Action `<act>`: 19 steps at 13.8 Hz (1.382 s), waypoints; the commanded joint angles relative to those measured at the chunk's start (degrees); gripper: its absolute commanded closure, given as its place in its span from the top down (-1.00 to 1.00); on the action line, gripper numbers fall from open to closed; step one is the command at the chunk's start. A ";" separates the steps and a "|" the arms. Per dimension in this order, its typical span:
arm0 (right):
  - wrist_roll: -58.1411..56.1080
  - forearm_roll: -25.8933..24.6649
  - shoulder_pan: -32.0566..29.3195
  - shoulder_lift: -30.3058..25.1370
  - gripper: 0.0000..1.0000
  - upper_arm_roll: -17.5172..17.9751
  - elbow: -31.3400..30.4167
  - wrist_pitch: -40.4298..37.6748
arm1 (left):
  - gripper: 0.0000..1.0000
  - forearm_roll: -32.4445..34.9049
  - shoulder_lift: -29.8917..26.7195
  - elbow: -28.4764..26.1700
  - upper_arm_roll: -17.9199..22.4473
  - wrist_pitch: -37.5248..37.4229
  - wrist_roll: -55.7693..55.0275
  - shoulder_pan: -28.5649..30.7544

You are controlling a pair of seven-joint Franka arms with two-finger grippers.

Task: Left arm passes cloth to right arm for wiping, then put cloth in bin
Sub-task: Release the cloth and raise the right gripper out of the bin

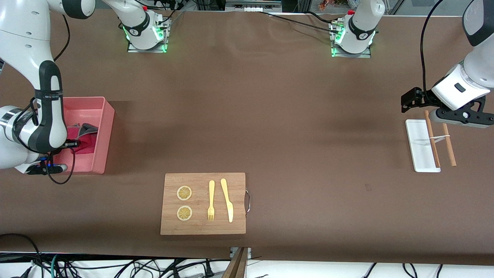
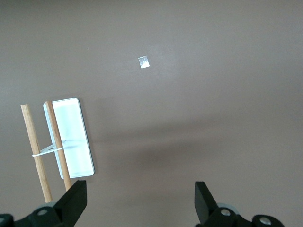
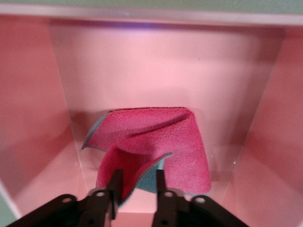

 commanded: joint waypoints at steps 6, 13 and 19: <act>-0.65 0.10 0.10 -19.70 1.00 2.05 -0.64 -13.58 | 1.00 1.12 -0.19 0.37 0.11 -0.59 1.18 0.32; -1.09 -12.91 0.02 -33.94 1.00 11.91 -0.64 -14.65 | 1.00 1.12 -0.27 0.37 0.11 -0.59 1.18 0.32; -0.65 -12.91 -0.86 -39.24 1.00 12.26 -1.08 -11.40 | 1.00 1.12 -0.19 0.37 0.11 -0.59 1.18 0.32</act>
